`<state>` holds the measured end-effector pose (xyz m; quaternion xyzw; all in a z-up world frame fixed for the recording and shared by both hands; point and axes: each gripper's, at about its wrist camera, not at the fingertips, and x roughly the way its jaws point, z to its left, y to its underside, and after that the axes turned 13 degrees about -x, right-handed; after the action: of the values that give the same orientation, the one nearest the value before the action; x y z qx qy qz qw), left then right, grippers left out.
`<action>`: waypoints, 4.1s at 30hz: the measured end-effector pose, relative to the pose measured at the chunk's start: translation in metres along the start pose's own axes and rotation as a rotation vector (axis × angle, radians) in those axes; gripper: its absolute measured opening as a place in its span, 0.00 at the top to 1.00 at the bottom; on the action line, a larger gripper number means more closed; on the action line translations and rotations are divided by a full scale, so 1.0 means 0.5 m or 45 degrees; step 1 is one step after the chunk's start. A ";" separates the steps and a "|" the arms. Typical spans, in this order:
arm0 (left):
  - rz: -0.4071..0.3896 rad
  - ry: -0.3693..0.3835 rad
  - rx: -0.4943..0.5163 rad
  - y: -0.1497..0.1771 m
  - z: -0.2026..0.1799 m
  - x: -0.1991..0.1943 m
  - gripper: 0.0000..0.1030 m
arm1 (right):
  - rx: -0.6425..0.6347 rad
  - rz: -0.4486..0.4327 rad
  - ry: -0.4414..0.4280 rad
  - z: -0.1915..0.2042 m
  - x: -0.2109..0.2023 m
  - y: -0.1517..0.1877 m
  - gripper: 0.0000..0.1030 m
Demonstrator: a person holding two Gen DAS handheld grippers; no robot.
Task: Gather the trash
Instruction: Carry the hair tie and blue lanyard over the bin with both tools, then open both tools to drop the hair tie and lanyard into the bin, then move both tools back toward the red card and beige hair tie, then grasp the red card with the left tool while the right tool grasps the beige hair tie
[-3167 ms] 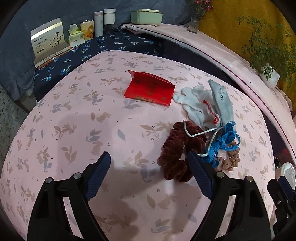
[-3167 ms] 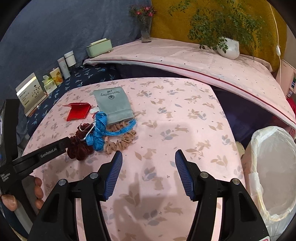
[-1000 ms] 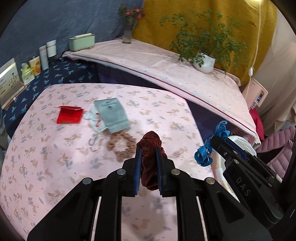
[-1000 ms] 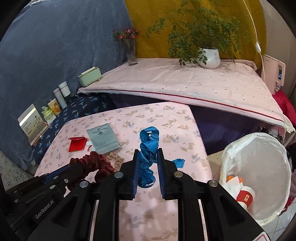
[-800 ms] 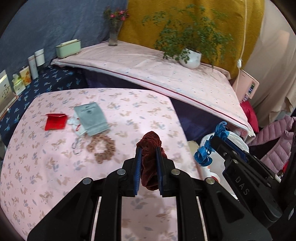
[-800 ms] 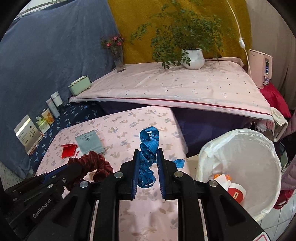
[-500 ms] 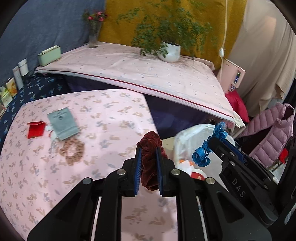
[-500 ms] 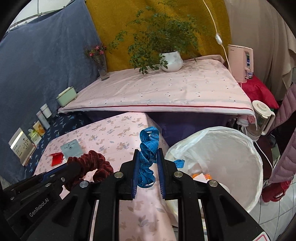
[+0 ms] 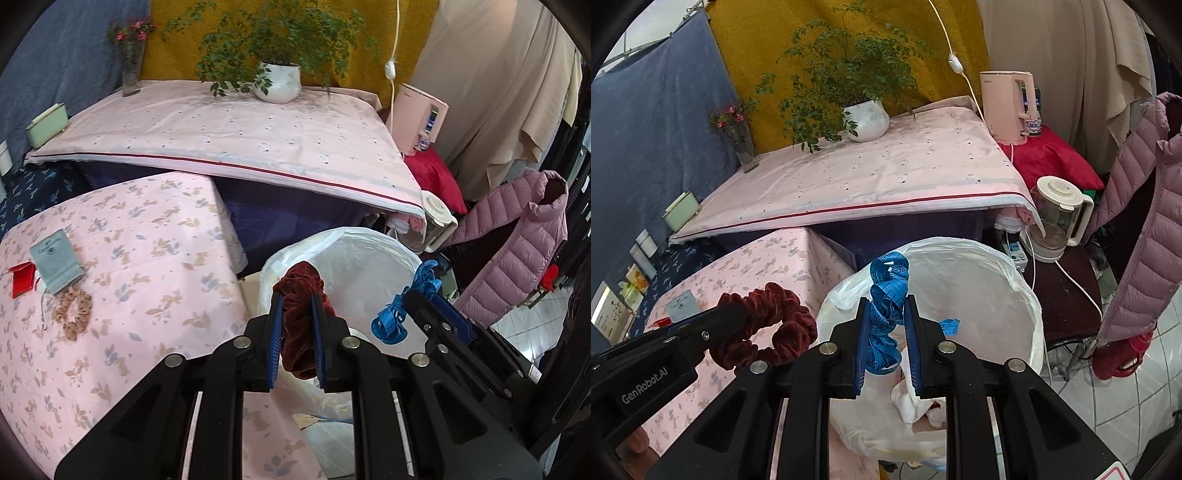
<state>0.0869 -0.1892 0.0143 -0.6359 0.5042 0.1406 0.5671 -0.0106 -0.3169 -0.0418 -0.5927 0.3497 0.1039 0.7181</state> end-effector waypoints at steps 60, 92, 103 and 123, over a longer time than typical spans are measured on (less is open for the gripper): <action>-0.096 -0.248 -0.134 0.023 0.158 0.004 0.47 | -0.152 0.048 -0.034 0.118 0.031 0.015 0.60; -0.166 -0.544 -0.596 0.034 0.611 -0.085 0.31 | -0.524 0.159 -0.264 0.500 0.105 0.043 0.59; -0.198 -0.612 -0.761 -0.005 0.777 -0.107 0.28 | -0.579 0.220 -0.303 0.619 0.189 0.032 0.59; -0.169 -0.591 -0.978 -0.180 0.936 0.005 0.28 | -0.596 0.329 -0.322 0.686 0.328 0.031 0.59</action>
<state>0.3438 0.2000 -0.0839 -0.7827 0.2332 0.4198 0.3960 0.2313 -0.0393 -0.1382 -0.6751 0.2965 0.3455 0.5805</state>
